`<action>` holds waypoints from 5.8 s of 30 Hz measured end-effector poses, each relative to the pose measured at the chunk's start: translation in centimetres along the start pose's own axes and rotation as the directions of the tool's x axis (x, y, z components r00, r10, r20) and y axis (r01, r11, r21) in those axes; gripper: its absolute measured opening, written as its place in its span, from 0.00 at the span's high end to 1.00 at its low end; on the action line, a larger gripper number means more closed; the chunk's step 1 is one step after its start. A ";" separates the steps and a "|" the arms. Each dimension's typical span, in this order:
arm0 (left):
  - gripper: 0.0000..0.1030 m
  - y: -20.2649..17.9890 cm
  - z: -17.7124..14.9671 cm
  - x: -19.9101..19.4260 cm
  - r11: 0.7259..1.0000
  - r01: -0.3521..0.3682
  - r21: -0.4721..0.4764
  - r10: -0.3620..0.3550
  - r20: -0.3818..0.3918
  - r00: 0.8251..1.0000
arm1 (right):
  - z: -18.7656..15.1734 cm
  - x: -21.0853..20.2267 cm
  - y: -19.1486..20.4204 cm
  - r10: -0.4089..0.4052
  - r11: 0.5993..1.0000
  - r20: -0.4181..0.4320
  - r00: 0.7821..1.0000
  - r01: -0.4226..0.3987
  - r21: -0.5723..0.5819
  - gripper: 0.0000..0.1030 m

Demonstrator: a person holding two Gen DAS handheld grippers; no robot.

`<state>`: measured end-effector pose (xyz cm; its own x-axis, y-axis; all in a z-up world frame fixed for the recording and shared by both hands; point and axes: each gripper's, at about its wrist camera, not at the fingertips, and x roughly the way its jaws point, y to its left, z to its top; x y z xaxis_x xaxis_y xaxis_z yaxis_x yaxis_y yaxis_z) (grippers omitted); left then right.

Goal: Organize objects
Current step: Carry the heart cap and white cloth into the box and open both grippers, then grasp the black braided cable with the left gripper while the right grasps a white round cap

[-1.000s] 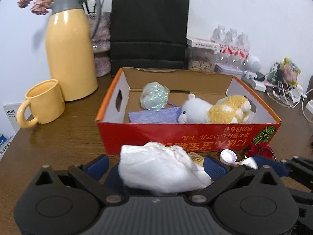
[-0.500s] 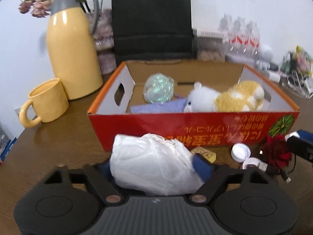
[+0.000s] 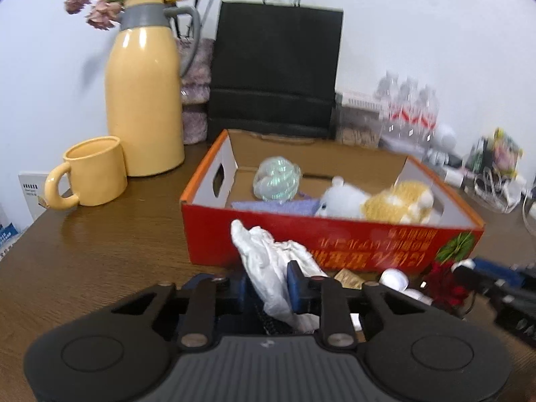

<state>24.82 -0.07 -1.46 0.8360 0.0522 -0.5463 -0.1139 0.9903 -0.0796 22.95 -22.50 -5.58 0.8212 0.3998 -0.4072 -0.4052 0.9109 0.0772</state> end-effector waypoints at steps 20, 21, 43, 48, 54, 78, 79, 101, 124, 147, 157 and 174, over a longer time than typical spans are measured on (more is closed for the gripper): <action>0.88 1.4 1.0 -1.0 1.000 -0.007 -0.029 0.007 -0.001 1.000 | 0.0 0.0 0.2 0.004 1.000 0.013 1.000 -0.004 -0.007 0.74; 0.89 1.4 1.0 -0.6 0.998 -0.057 -0.002 0.057 -0.004 0.998 | 0.0 0.1 0.2 0.002 1.000 0.007 1.000 -0.002 -0.007 0.74; 0.93 -1.0 7.2 -2.9 0.993 0.104 0.058 -0.113 0.163 0.980 | 4.1 0.2 1.6 -0.016 0.997 0.096 0.995 0.023 -0.073 0.74; 0.93 -2.5 9.2 -0.5 0.989 0.136 0.064 -0.145 0.177 0.973 | 7.1 1.9 2.2 -0.029 0.993 0.158 0.987 0.047 -0.112 0.74; 0.93 -1.7 11.5 2.3 0.990 0.141 0.013 -0.141 0.203 0.969 | 9.7 5.9 2.4 -0.044 0.994 0.174 0.984 0.060 -0.088 0.74; 0.00 -0.2 11.2 10.4 0.999 -0.011 0.030 0.009 0.080 0.997 | 9.5 13.6 1.1 -0.124 0.985 -0.025 0.992 0.120 -0.125 0.00; 0.00 -0.2 11.2 10.3 1.000 -0.009 0.030 0.007 0.080 0.997 | 9.5 13.6 1.1 -0.127 0.984 -0.025 0.992 0.123 -0.125 0.00; 0.00 0.8 9.0 4.4 1.000 -0.023 0.017 0.021 0.111 0.994 | 8.4 8.6 3.5 -0.107 0.980 0.038 0.994 0.112 -0.163 0.00; 0.00 -0.8 -1.4 1.2 0.983 -0.027 0.179 0.072 -0.249 0.966 | 1.0 -0.8 0.8 -0.097 0.990 -0.007 0.995 0.096 -0.099 0.00; 0.16 -2.4 -2.6 -0.2 0.977 -0.160 0.140 0.177 -0.114 0.978 | -0.9 -2.9 0.3 -0.078 0.992 -0.012 0.997 0.076 -0.099 0.00; 0.16 0.3 -1.7 -4.7 0.983 -0.148 0.108 0.155 -0.061 0.986 | -1.0 -3.1 2.7 0.047 0.983 -0.001 0.999 -0.047 -0.178 0.01; 0.17 7.1 -1.0 -6.5 0.986 -0.167 -0.002 0.167 -0.066 0.984 | 0.4 3.7 11.1 0.224 0.948 -0.162 0.961 -0.254 -0.193 0.53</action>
<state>18.06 6.47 0.71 0.7680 0.2081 -0.6057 -0.2533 0.9673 0.0112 21.61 -10.83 -5.86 0.6331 0.5718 -0.5217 -0.6698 0.7425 0.0010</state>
